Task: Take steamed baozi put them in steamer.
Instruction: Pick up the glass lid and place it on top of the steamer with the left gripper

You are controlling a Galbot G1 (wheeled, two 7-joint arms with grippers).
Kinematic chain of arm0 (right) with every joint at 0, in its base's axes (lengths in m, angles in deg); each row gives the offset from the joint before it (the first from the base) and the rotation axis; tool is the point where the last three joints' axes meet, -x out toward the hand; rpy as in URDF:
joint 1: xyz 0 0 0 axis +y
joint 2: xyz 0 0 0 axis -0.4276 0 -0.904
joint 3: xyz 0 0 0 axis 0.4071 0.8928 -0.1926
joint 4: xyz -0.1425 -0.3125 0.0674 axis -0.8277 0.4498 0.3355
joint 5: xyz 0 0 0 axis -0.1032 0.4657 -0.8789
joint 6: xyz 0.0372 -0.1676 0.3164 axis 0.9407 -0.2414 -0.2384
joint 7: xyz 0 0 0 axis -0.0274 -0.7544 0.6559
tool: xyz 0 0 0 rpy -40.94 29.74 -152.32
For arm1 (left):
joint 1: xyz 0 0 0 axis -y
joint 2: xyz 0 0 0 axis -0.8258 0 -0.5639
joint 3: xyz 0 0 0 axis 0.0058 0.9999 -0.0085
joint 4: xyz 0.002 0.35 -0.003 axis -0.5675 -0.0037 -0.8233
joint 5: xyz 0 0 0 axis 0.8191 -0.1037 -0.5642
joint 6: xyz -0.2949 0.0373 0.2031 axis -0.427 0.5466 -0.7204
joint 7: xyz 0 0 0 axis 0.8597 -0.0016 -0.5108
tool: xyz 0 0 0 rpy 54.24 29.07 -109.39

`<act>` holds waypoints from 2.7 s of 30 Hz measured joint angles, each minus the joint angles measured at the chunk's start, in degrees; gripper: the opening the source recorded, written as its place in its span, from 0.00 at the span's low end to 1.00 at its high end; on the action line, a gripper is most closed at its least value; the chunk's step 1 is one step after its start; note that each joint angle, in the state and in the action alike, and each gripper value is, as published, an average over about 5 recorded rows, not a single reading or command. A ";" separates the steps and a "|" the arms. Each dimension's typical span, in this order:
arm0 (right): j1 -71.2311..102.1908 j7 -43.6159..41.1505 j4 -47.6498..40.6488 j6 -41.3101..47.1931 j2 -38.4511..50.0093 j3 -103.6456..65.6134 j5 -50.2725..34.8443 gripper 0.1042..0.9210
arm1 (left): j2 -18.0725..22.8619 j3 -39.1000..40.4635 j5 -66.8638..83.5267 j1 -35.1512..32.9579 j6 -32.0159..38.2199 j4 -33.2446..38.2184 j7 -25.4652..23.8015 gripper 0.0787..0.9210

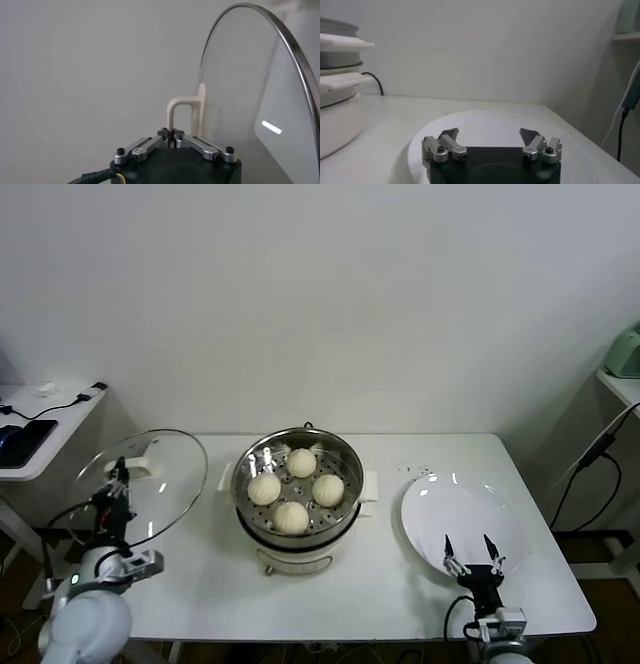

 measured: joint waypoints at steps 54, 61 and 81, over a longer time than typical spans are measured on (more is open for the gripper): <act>1.26 1.74 -1.95 -7.15 -1.15 -1.09 0.90 0.88 | 21.63 38.70 -33.38 19.29 -18.65 -11.10 -14.04 0.06; 1.17 1.74 -2.09 -7.49 -1.18 -1.10 0.96 0.88 | 21.73 38.40 -33.58 19.88 -18.75 -12.49 -13.77 0.06; 1.08 1.42 -2.95 -9.25 -1.63 -0.73 2.14 0.88 | 21.52 38.34 -32.60 19.08 -18.50 -13.38 -11.89 0.18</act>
